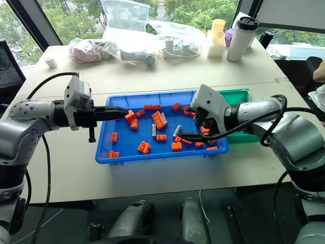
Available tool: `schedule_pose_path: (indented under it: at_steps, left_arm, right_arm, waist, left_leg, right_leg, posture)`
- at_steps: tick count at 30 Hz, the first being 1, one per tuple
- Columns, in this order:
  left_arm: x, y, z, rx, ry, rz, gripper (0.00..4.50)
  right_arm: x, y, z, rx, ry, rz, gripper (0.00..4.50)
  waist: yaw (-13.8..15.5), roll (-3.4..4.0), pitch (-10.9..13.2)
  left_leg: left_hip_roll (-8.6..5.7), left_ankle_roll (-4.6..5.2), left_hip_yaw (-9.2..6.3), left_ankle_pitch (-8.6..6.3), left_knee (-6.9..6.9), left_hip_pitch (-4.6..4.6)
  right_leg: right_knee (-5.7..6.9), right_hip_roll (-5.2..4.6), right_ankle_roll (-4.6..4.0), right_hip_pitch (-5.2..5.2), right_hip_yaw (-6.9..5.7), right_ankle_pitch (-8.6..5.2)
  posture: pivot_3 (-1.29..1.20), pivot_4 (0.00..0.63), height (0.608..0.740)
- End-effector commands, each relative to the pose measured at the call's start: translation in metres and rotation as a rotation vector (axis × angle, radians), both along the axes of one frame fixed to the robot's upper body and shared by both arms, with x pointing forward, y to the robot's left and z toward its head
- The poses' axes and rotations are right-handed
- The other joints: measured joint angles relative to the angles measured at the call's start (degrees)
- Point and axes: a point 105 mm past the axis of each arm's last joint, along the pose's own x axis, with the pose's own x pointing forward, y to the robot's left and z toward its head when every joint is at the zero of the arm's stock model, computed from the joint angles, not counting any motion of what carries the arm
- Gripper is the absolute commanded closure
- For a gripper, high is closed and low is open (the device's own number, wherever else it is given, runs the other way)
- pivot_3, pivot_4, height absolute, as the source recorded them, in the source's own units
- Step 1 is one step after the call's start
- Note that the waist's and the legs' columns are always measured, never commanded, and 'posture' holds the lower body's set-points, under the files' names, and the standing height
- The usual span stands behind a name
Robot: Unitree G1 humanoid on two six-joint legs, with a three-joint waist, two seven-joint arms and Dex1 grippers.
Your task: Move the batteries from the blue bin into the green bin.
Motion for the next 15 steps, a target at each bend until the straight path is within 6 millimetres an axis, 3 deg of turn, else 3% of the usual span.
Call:
schedule_pose_path:
  at_steps: [1,8,15]
  left_arm:
    - [-0.001,0.004,0.009,-0.002,-0.052,0.008,4.50]
    - [-0.003,0.009,0.005,-0.002,-0.055,0.032,4.50]
    - [-0.008,0.013,0.003,-0.006,-0.058,0.065,4.50]
  right_arm:
    - [0.004,0.012,0.004,-0.008,-0.042,0.057,0.02]
    - [0.024,0.058,-0.015,-0.059,-0.020,0.217,0.02]
    - [0.046,0.080,-0.037,-0.140,-0.004,0.294,0.02]
  waist:
    - [0.0,0.00,0.0]
    - [-0.3,0.00,0.0]
    - [-0.1,-0.02,0.0]
  left_leg:
    - [0.00,0.00,0.00,0.00,0.00,0.00]
    - [0.02,-0.03,0.00,0.02,-0.02,0.01]
    - [-0.04,-0.21,-0.05,0.12,0.03,-0.03]
  right_leg:
    - [0.00,0.00,0.00,0.00,0.00,0.00]
    - [0.04,0.04,0.00,-0.05,0.01,0.00]
    - [0.02,0.07,0.00,-0.04,-0.02,0.00]
  posture:
    - [0.00,0.150,0.740]
    - [0.00,0.150,0.740]
    - [0.00,0.150,0.740]
